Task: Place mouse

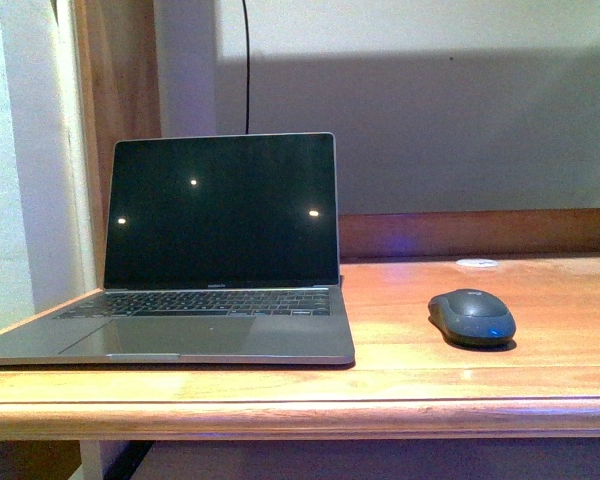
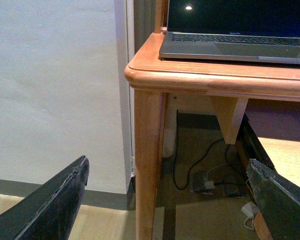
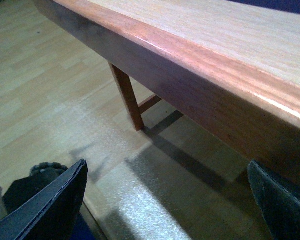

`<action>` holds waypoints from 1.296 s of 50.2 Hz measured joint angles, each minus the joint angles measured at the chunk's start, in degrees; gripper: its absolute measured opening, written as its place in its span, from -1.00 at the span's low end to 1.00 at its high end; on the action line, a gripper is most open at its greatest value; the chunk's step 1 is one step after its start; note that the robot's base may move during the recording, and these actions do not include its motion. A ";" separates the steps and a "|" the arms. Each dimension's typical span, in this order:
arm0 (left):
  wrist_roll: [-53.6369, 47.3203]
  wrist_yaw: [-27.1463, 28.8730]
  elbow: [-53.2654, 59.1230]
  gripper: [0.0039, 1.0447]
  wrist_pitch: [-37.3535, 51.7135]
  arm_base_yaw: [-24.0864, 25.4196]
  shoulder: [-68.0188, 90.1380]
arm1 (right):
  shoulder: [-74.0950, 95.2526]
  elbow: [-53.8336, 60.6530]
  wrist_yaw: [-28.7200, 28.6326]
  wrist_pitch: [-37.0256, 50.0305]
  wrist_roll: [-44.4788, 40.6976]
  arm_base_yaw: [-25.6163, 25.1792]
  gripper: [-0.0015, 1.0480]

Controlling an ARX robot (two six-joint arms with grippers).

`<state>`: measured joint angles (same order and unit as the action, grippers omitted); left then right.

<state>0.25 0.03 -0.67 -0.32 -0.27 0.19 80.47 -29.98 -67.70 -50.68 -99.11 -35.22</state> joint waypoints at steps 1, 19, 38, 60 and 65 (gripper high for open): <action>0.00 0.00 0.00 0.86 0.00 0.02 0.00 | -1.01 0.68 -0.31 2.43 2.47 1.01 0.86; 0.00 -0.04 0.00 0.86 0.00 0.02 0.00 | -6.88 12.74 12.74 72.87 65.09 25.07 0.86; 0.00 -0.02 0.00 0.86 0.00 0.00 0.00 | 8.17 9.57 37.88 99.36 93.22 43.32 0.86; 0.00 -0.02 0.00 0.86 0.00 0.02 0.00 | -4.42 7.21 25.99 89.15 94.90 32.92 0.86; 0.00 -0.02 0.00 0.86 0.00 0.02 0.00 | -7.37 6.21 21.31 85.44 93.90 27.45 0.86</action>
<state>0.25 0.01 -0.67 -0.32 -0.25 0.19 73.10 -23.77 -46.39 34.76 -5.21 -7.77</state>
